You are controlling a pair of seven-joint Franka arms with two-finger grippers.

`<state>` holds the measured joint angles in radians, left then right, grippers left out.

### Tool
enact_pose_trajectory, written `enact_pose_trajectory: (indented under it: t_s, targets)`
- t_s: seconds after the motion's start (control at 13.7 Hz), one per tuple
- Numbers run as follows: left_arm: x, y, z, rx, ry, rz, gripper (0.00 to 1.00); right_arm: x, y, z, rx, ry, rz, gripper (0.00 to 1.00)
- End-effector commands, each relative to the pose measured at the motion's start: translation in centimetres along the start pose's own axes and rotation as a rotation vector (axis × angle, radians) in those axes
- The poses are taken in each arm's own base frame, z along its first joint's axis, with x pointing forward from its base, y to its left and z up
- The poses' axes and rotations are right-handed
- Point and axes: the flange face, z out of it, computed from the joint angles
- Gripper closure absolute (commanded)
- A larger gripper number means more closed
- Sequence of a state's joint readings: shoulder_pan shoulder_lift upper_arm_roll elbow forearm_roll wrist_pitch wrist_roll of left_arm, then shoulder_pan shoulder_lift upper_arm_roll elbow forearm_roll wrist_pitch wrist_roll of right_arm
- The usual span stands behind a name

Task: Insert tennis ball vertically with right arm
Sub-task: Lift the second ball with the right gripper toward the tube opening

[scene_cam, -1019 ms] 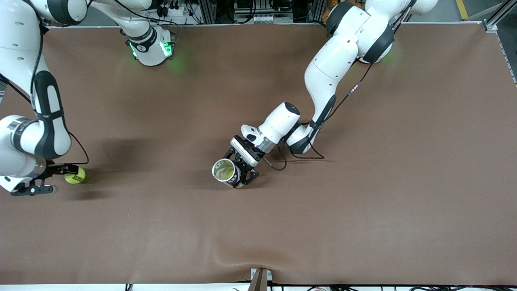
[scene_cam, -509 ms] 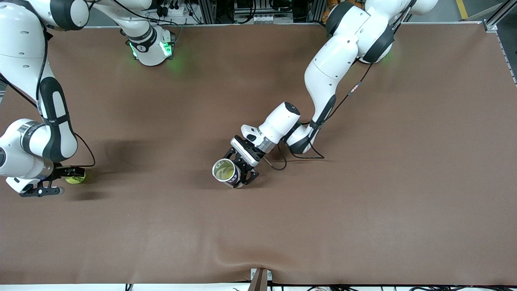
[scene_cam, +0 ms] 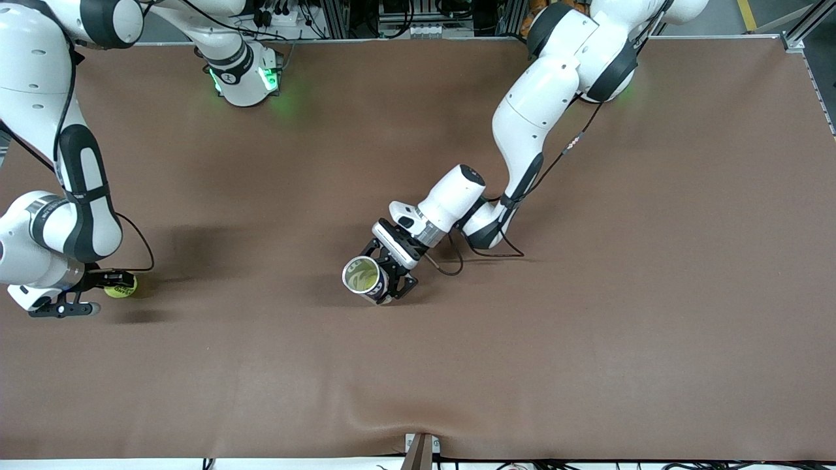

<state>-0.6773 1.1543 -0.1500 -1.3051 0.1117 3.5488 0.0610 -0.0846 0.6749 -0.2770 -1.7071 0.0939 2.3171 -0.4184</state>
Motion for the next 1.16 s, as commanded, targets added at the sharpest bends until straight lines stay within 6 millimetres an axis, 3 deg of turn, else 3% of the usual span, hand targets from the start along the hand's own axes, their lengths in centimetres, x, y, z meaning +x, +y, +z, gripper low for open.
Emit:
enact_pose_trajectory:
  t_s: [0.0, 0.44, 0.8, 1.09]
  targets:
    - [0.8, 0.1, -0.1, 0.004, 0.017, -0.017, 0.21, 0.4, -0.8, -0.9, 0.03, 0.011, -0.014, 1.0]
    - [0.9, 0.1, -0.1, 0.004, 0.019, -0.017, 0.21, 1.8, -4.1, -11.0, 0.09, -0.041, 0.034, 1.0]
    - [0.9, 0.1, -0.1, 0.004, 0.019, -0.017, 0.21, 1.1, -12.7, -21.1, 0.131, -0.058, 0.17, 1.0]
    - [0.9, 0.0, -0.2, 0.006, 0.02, -0.017, 0.21, 1.3, -22.8, -28.9, 0.177, -0.091, 0.321, 1.0]
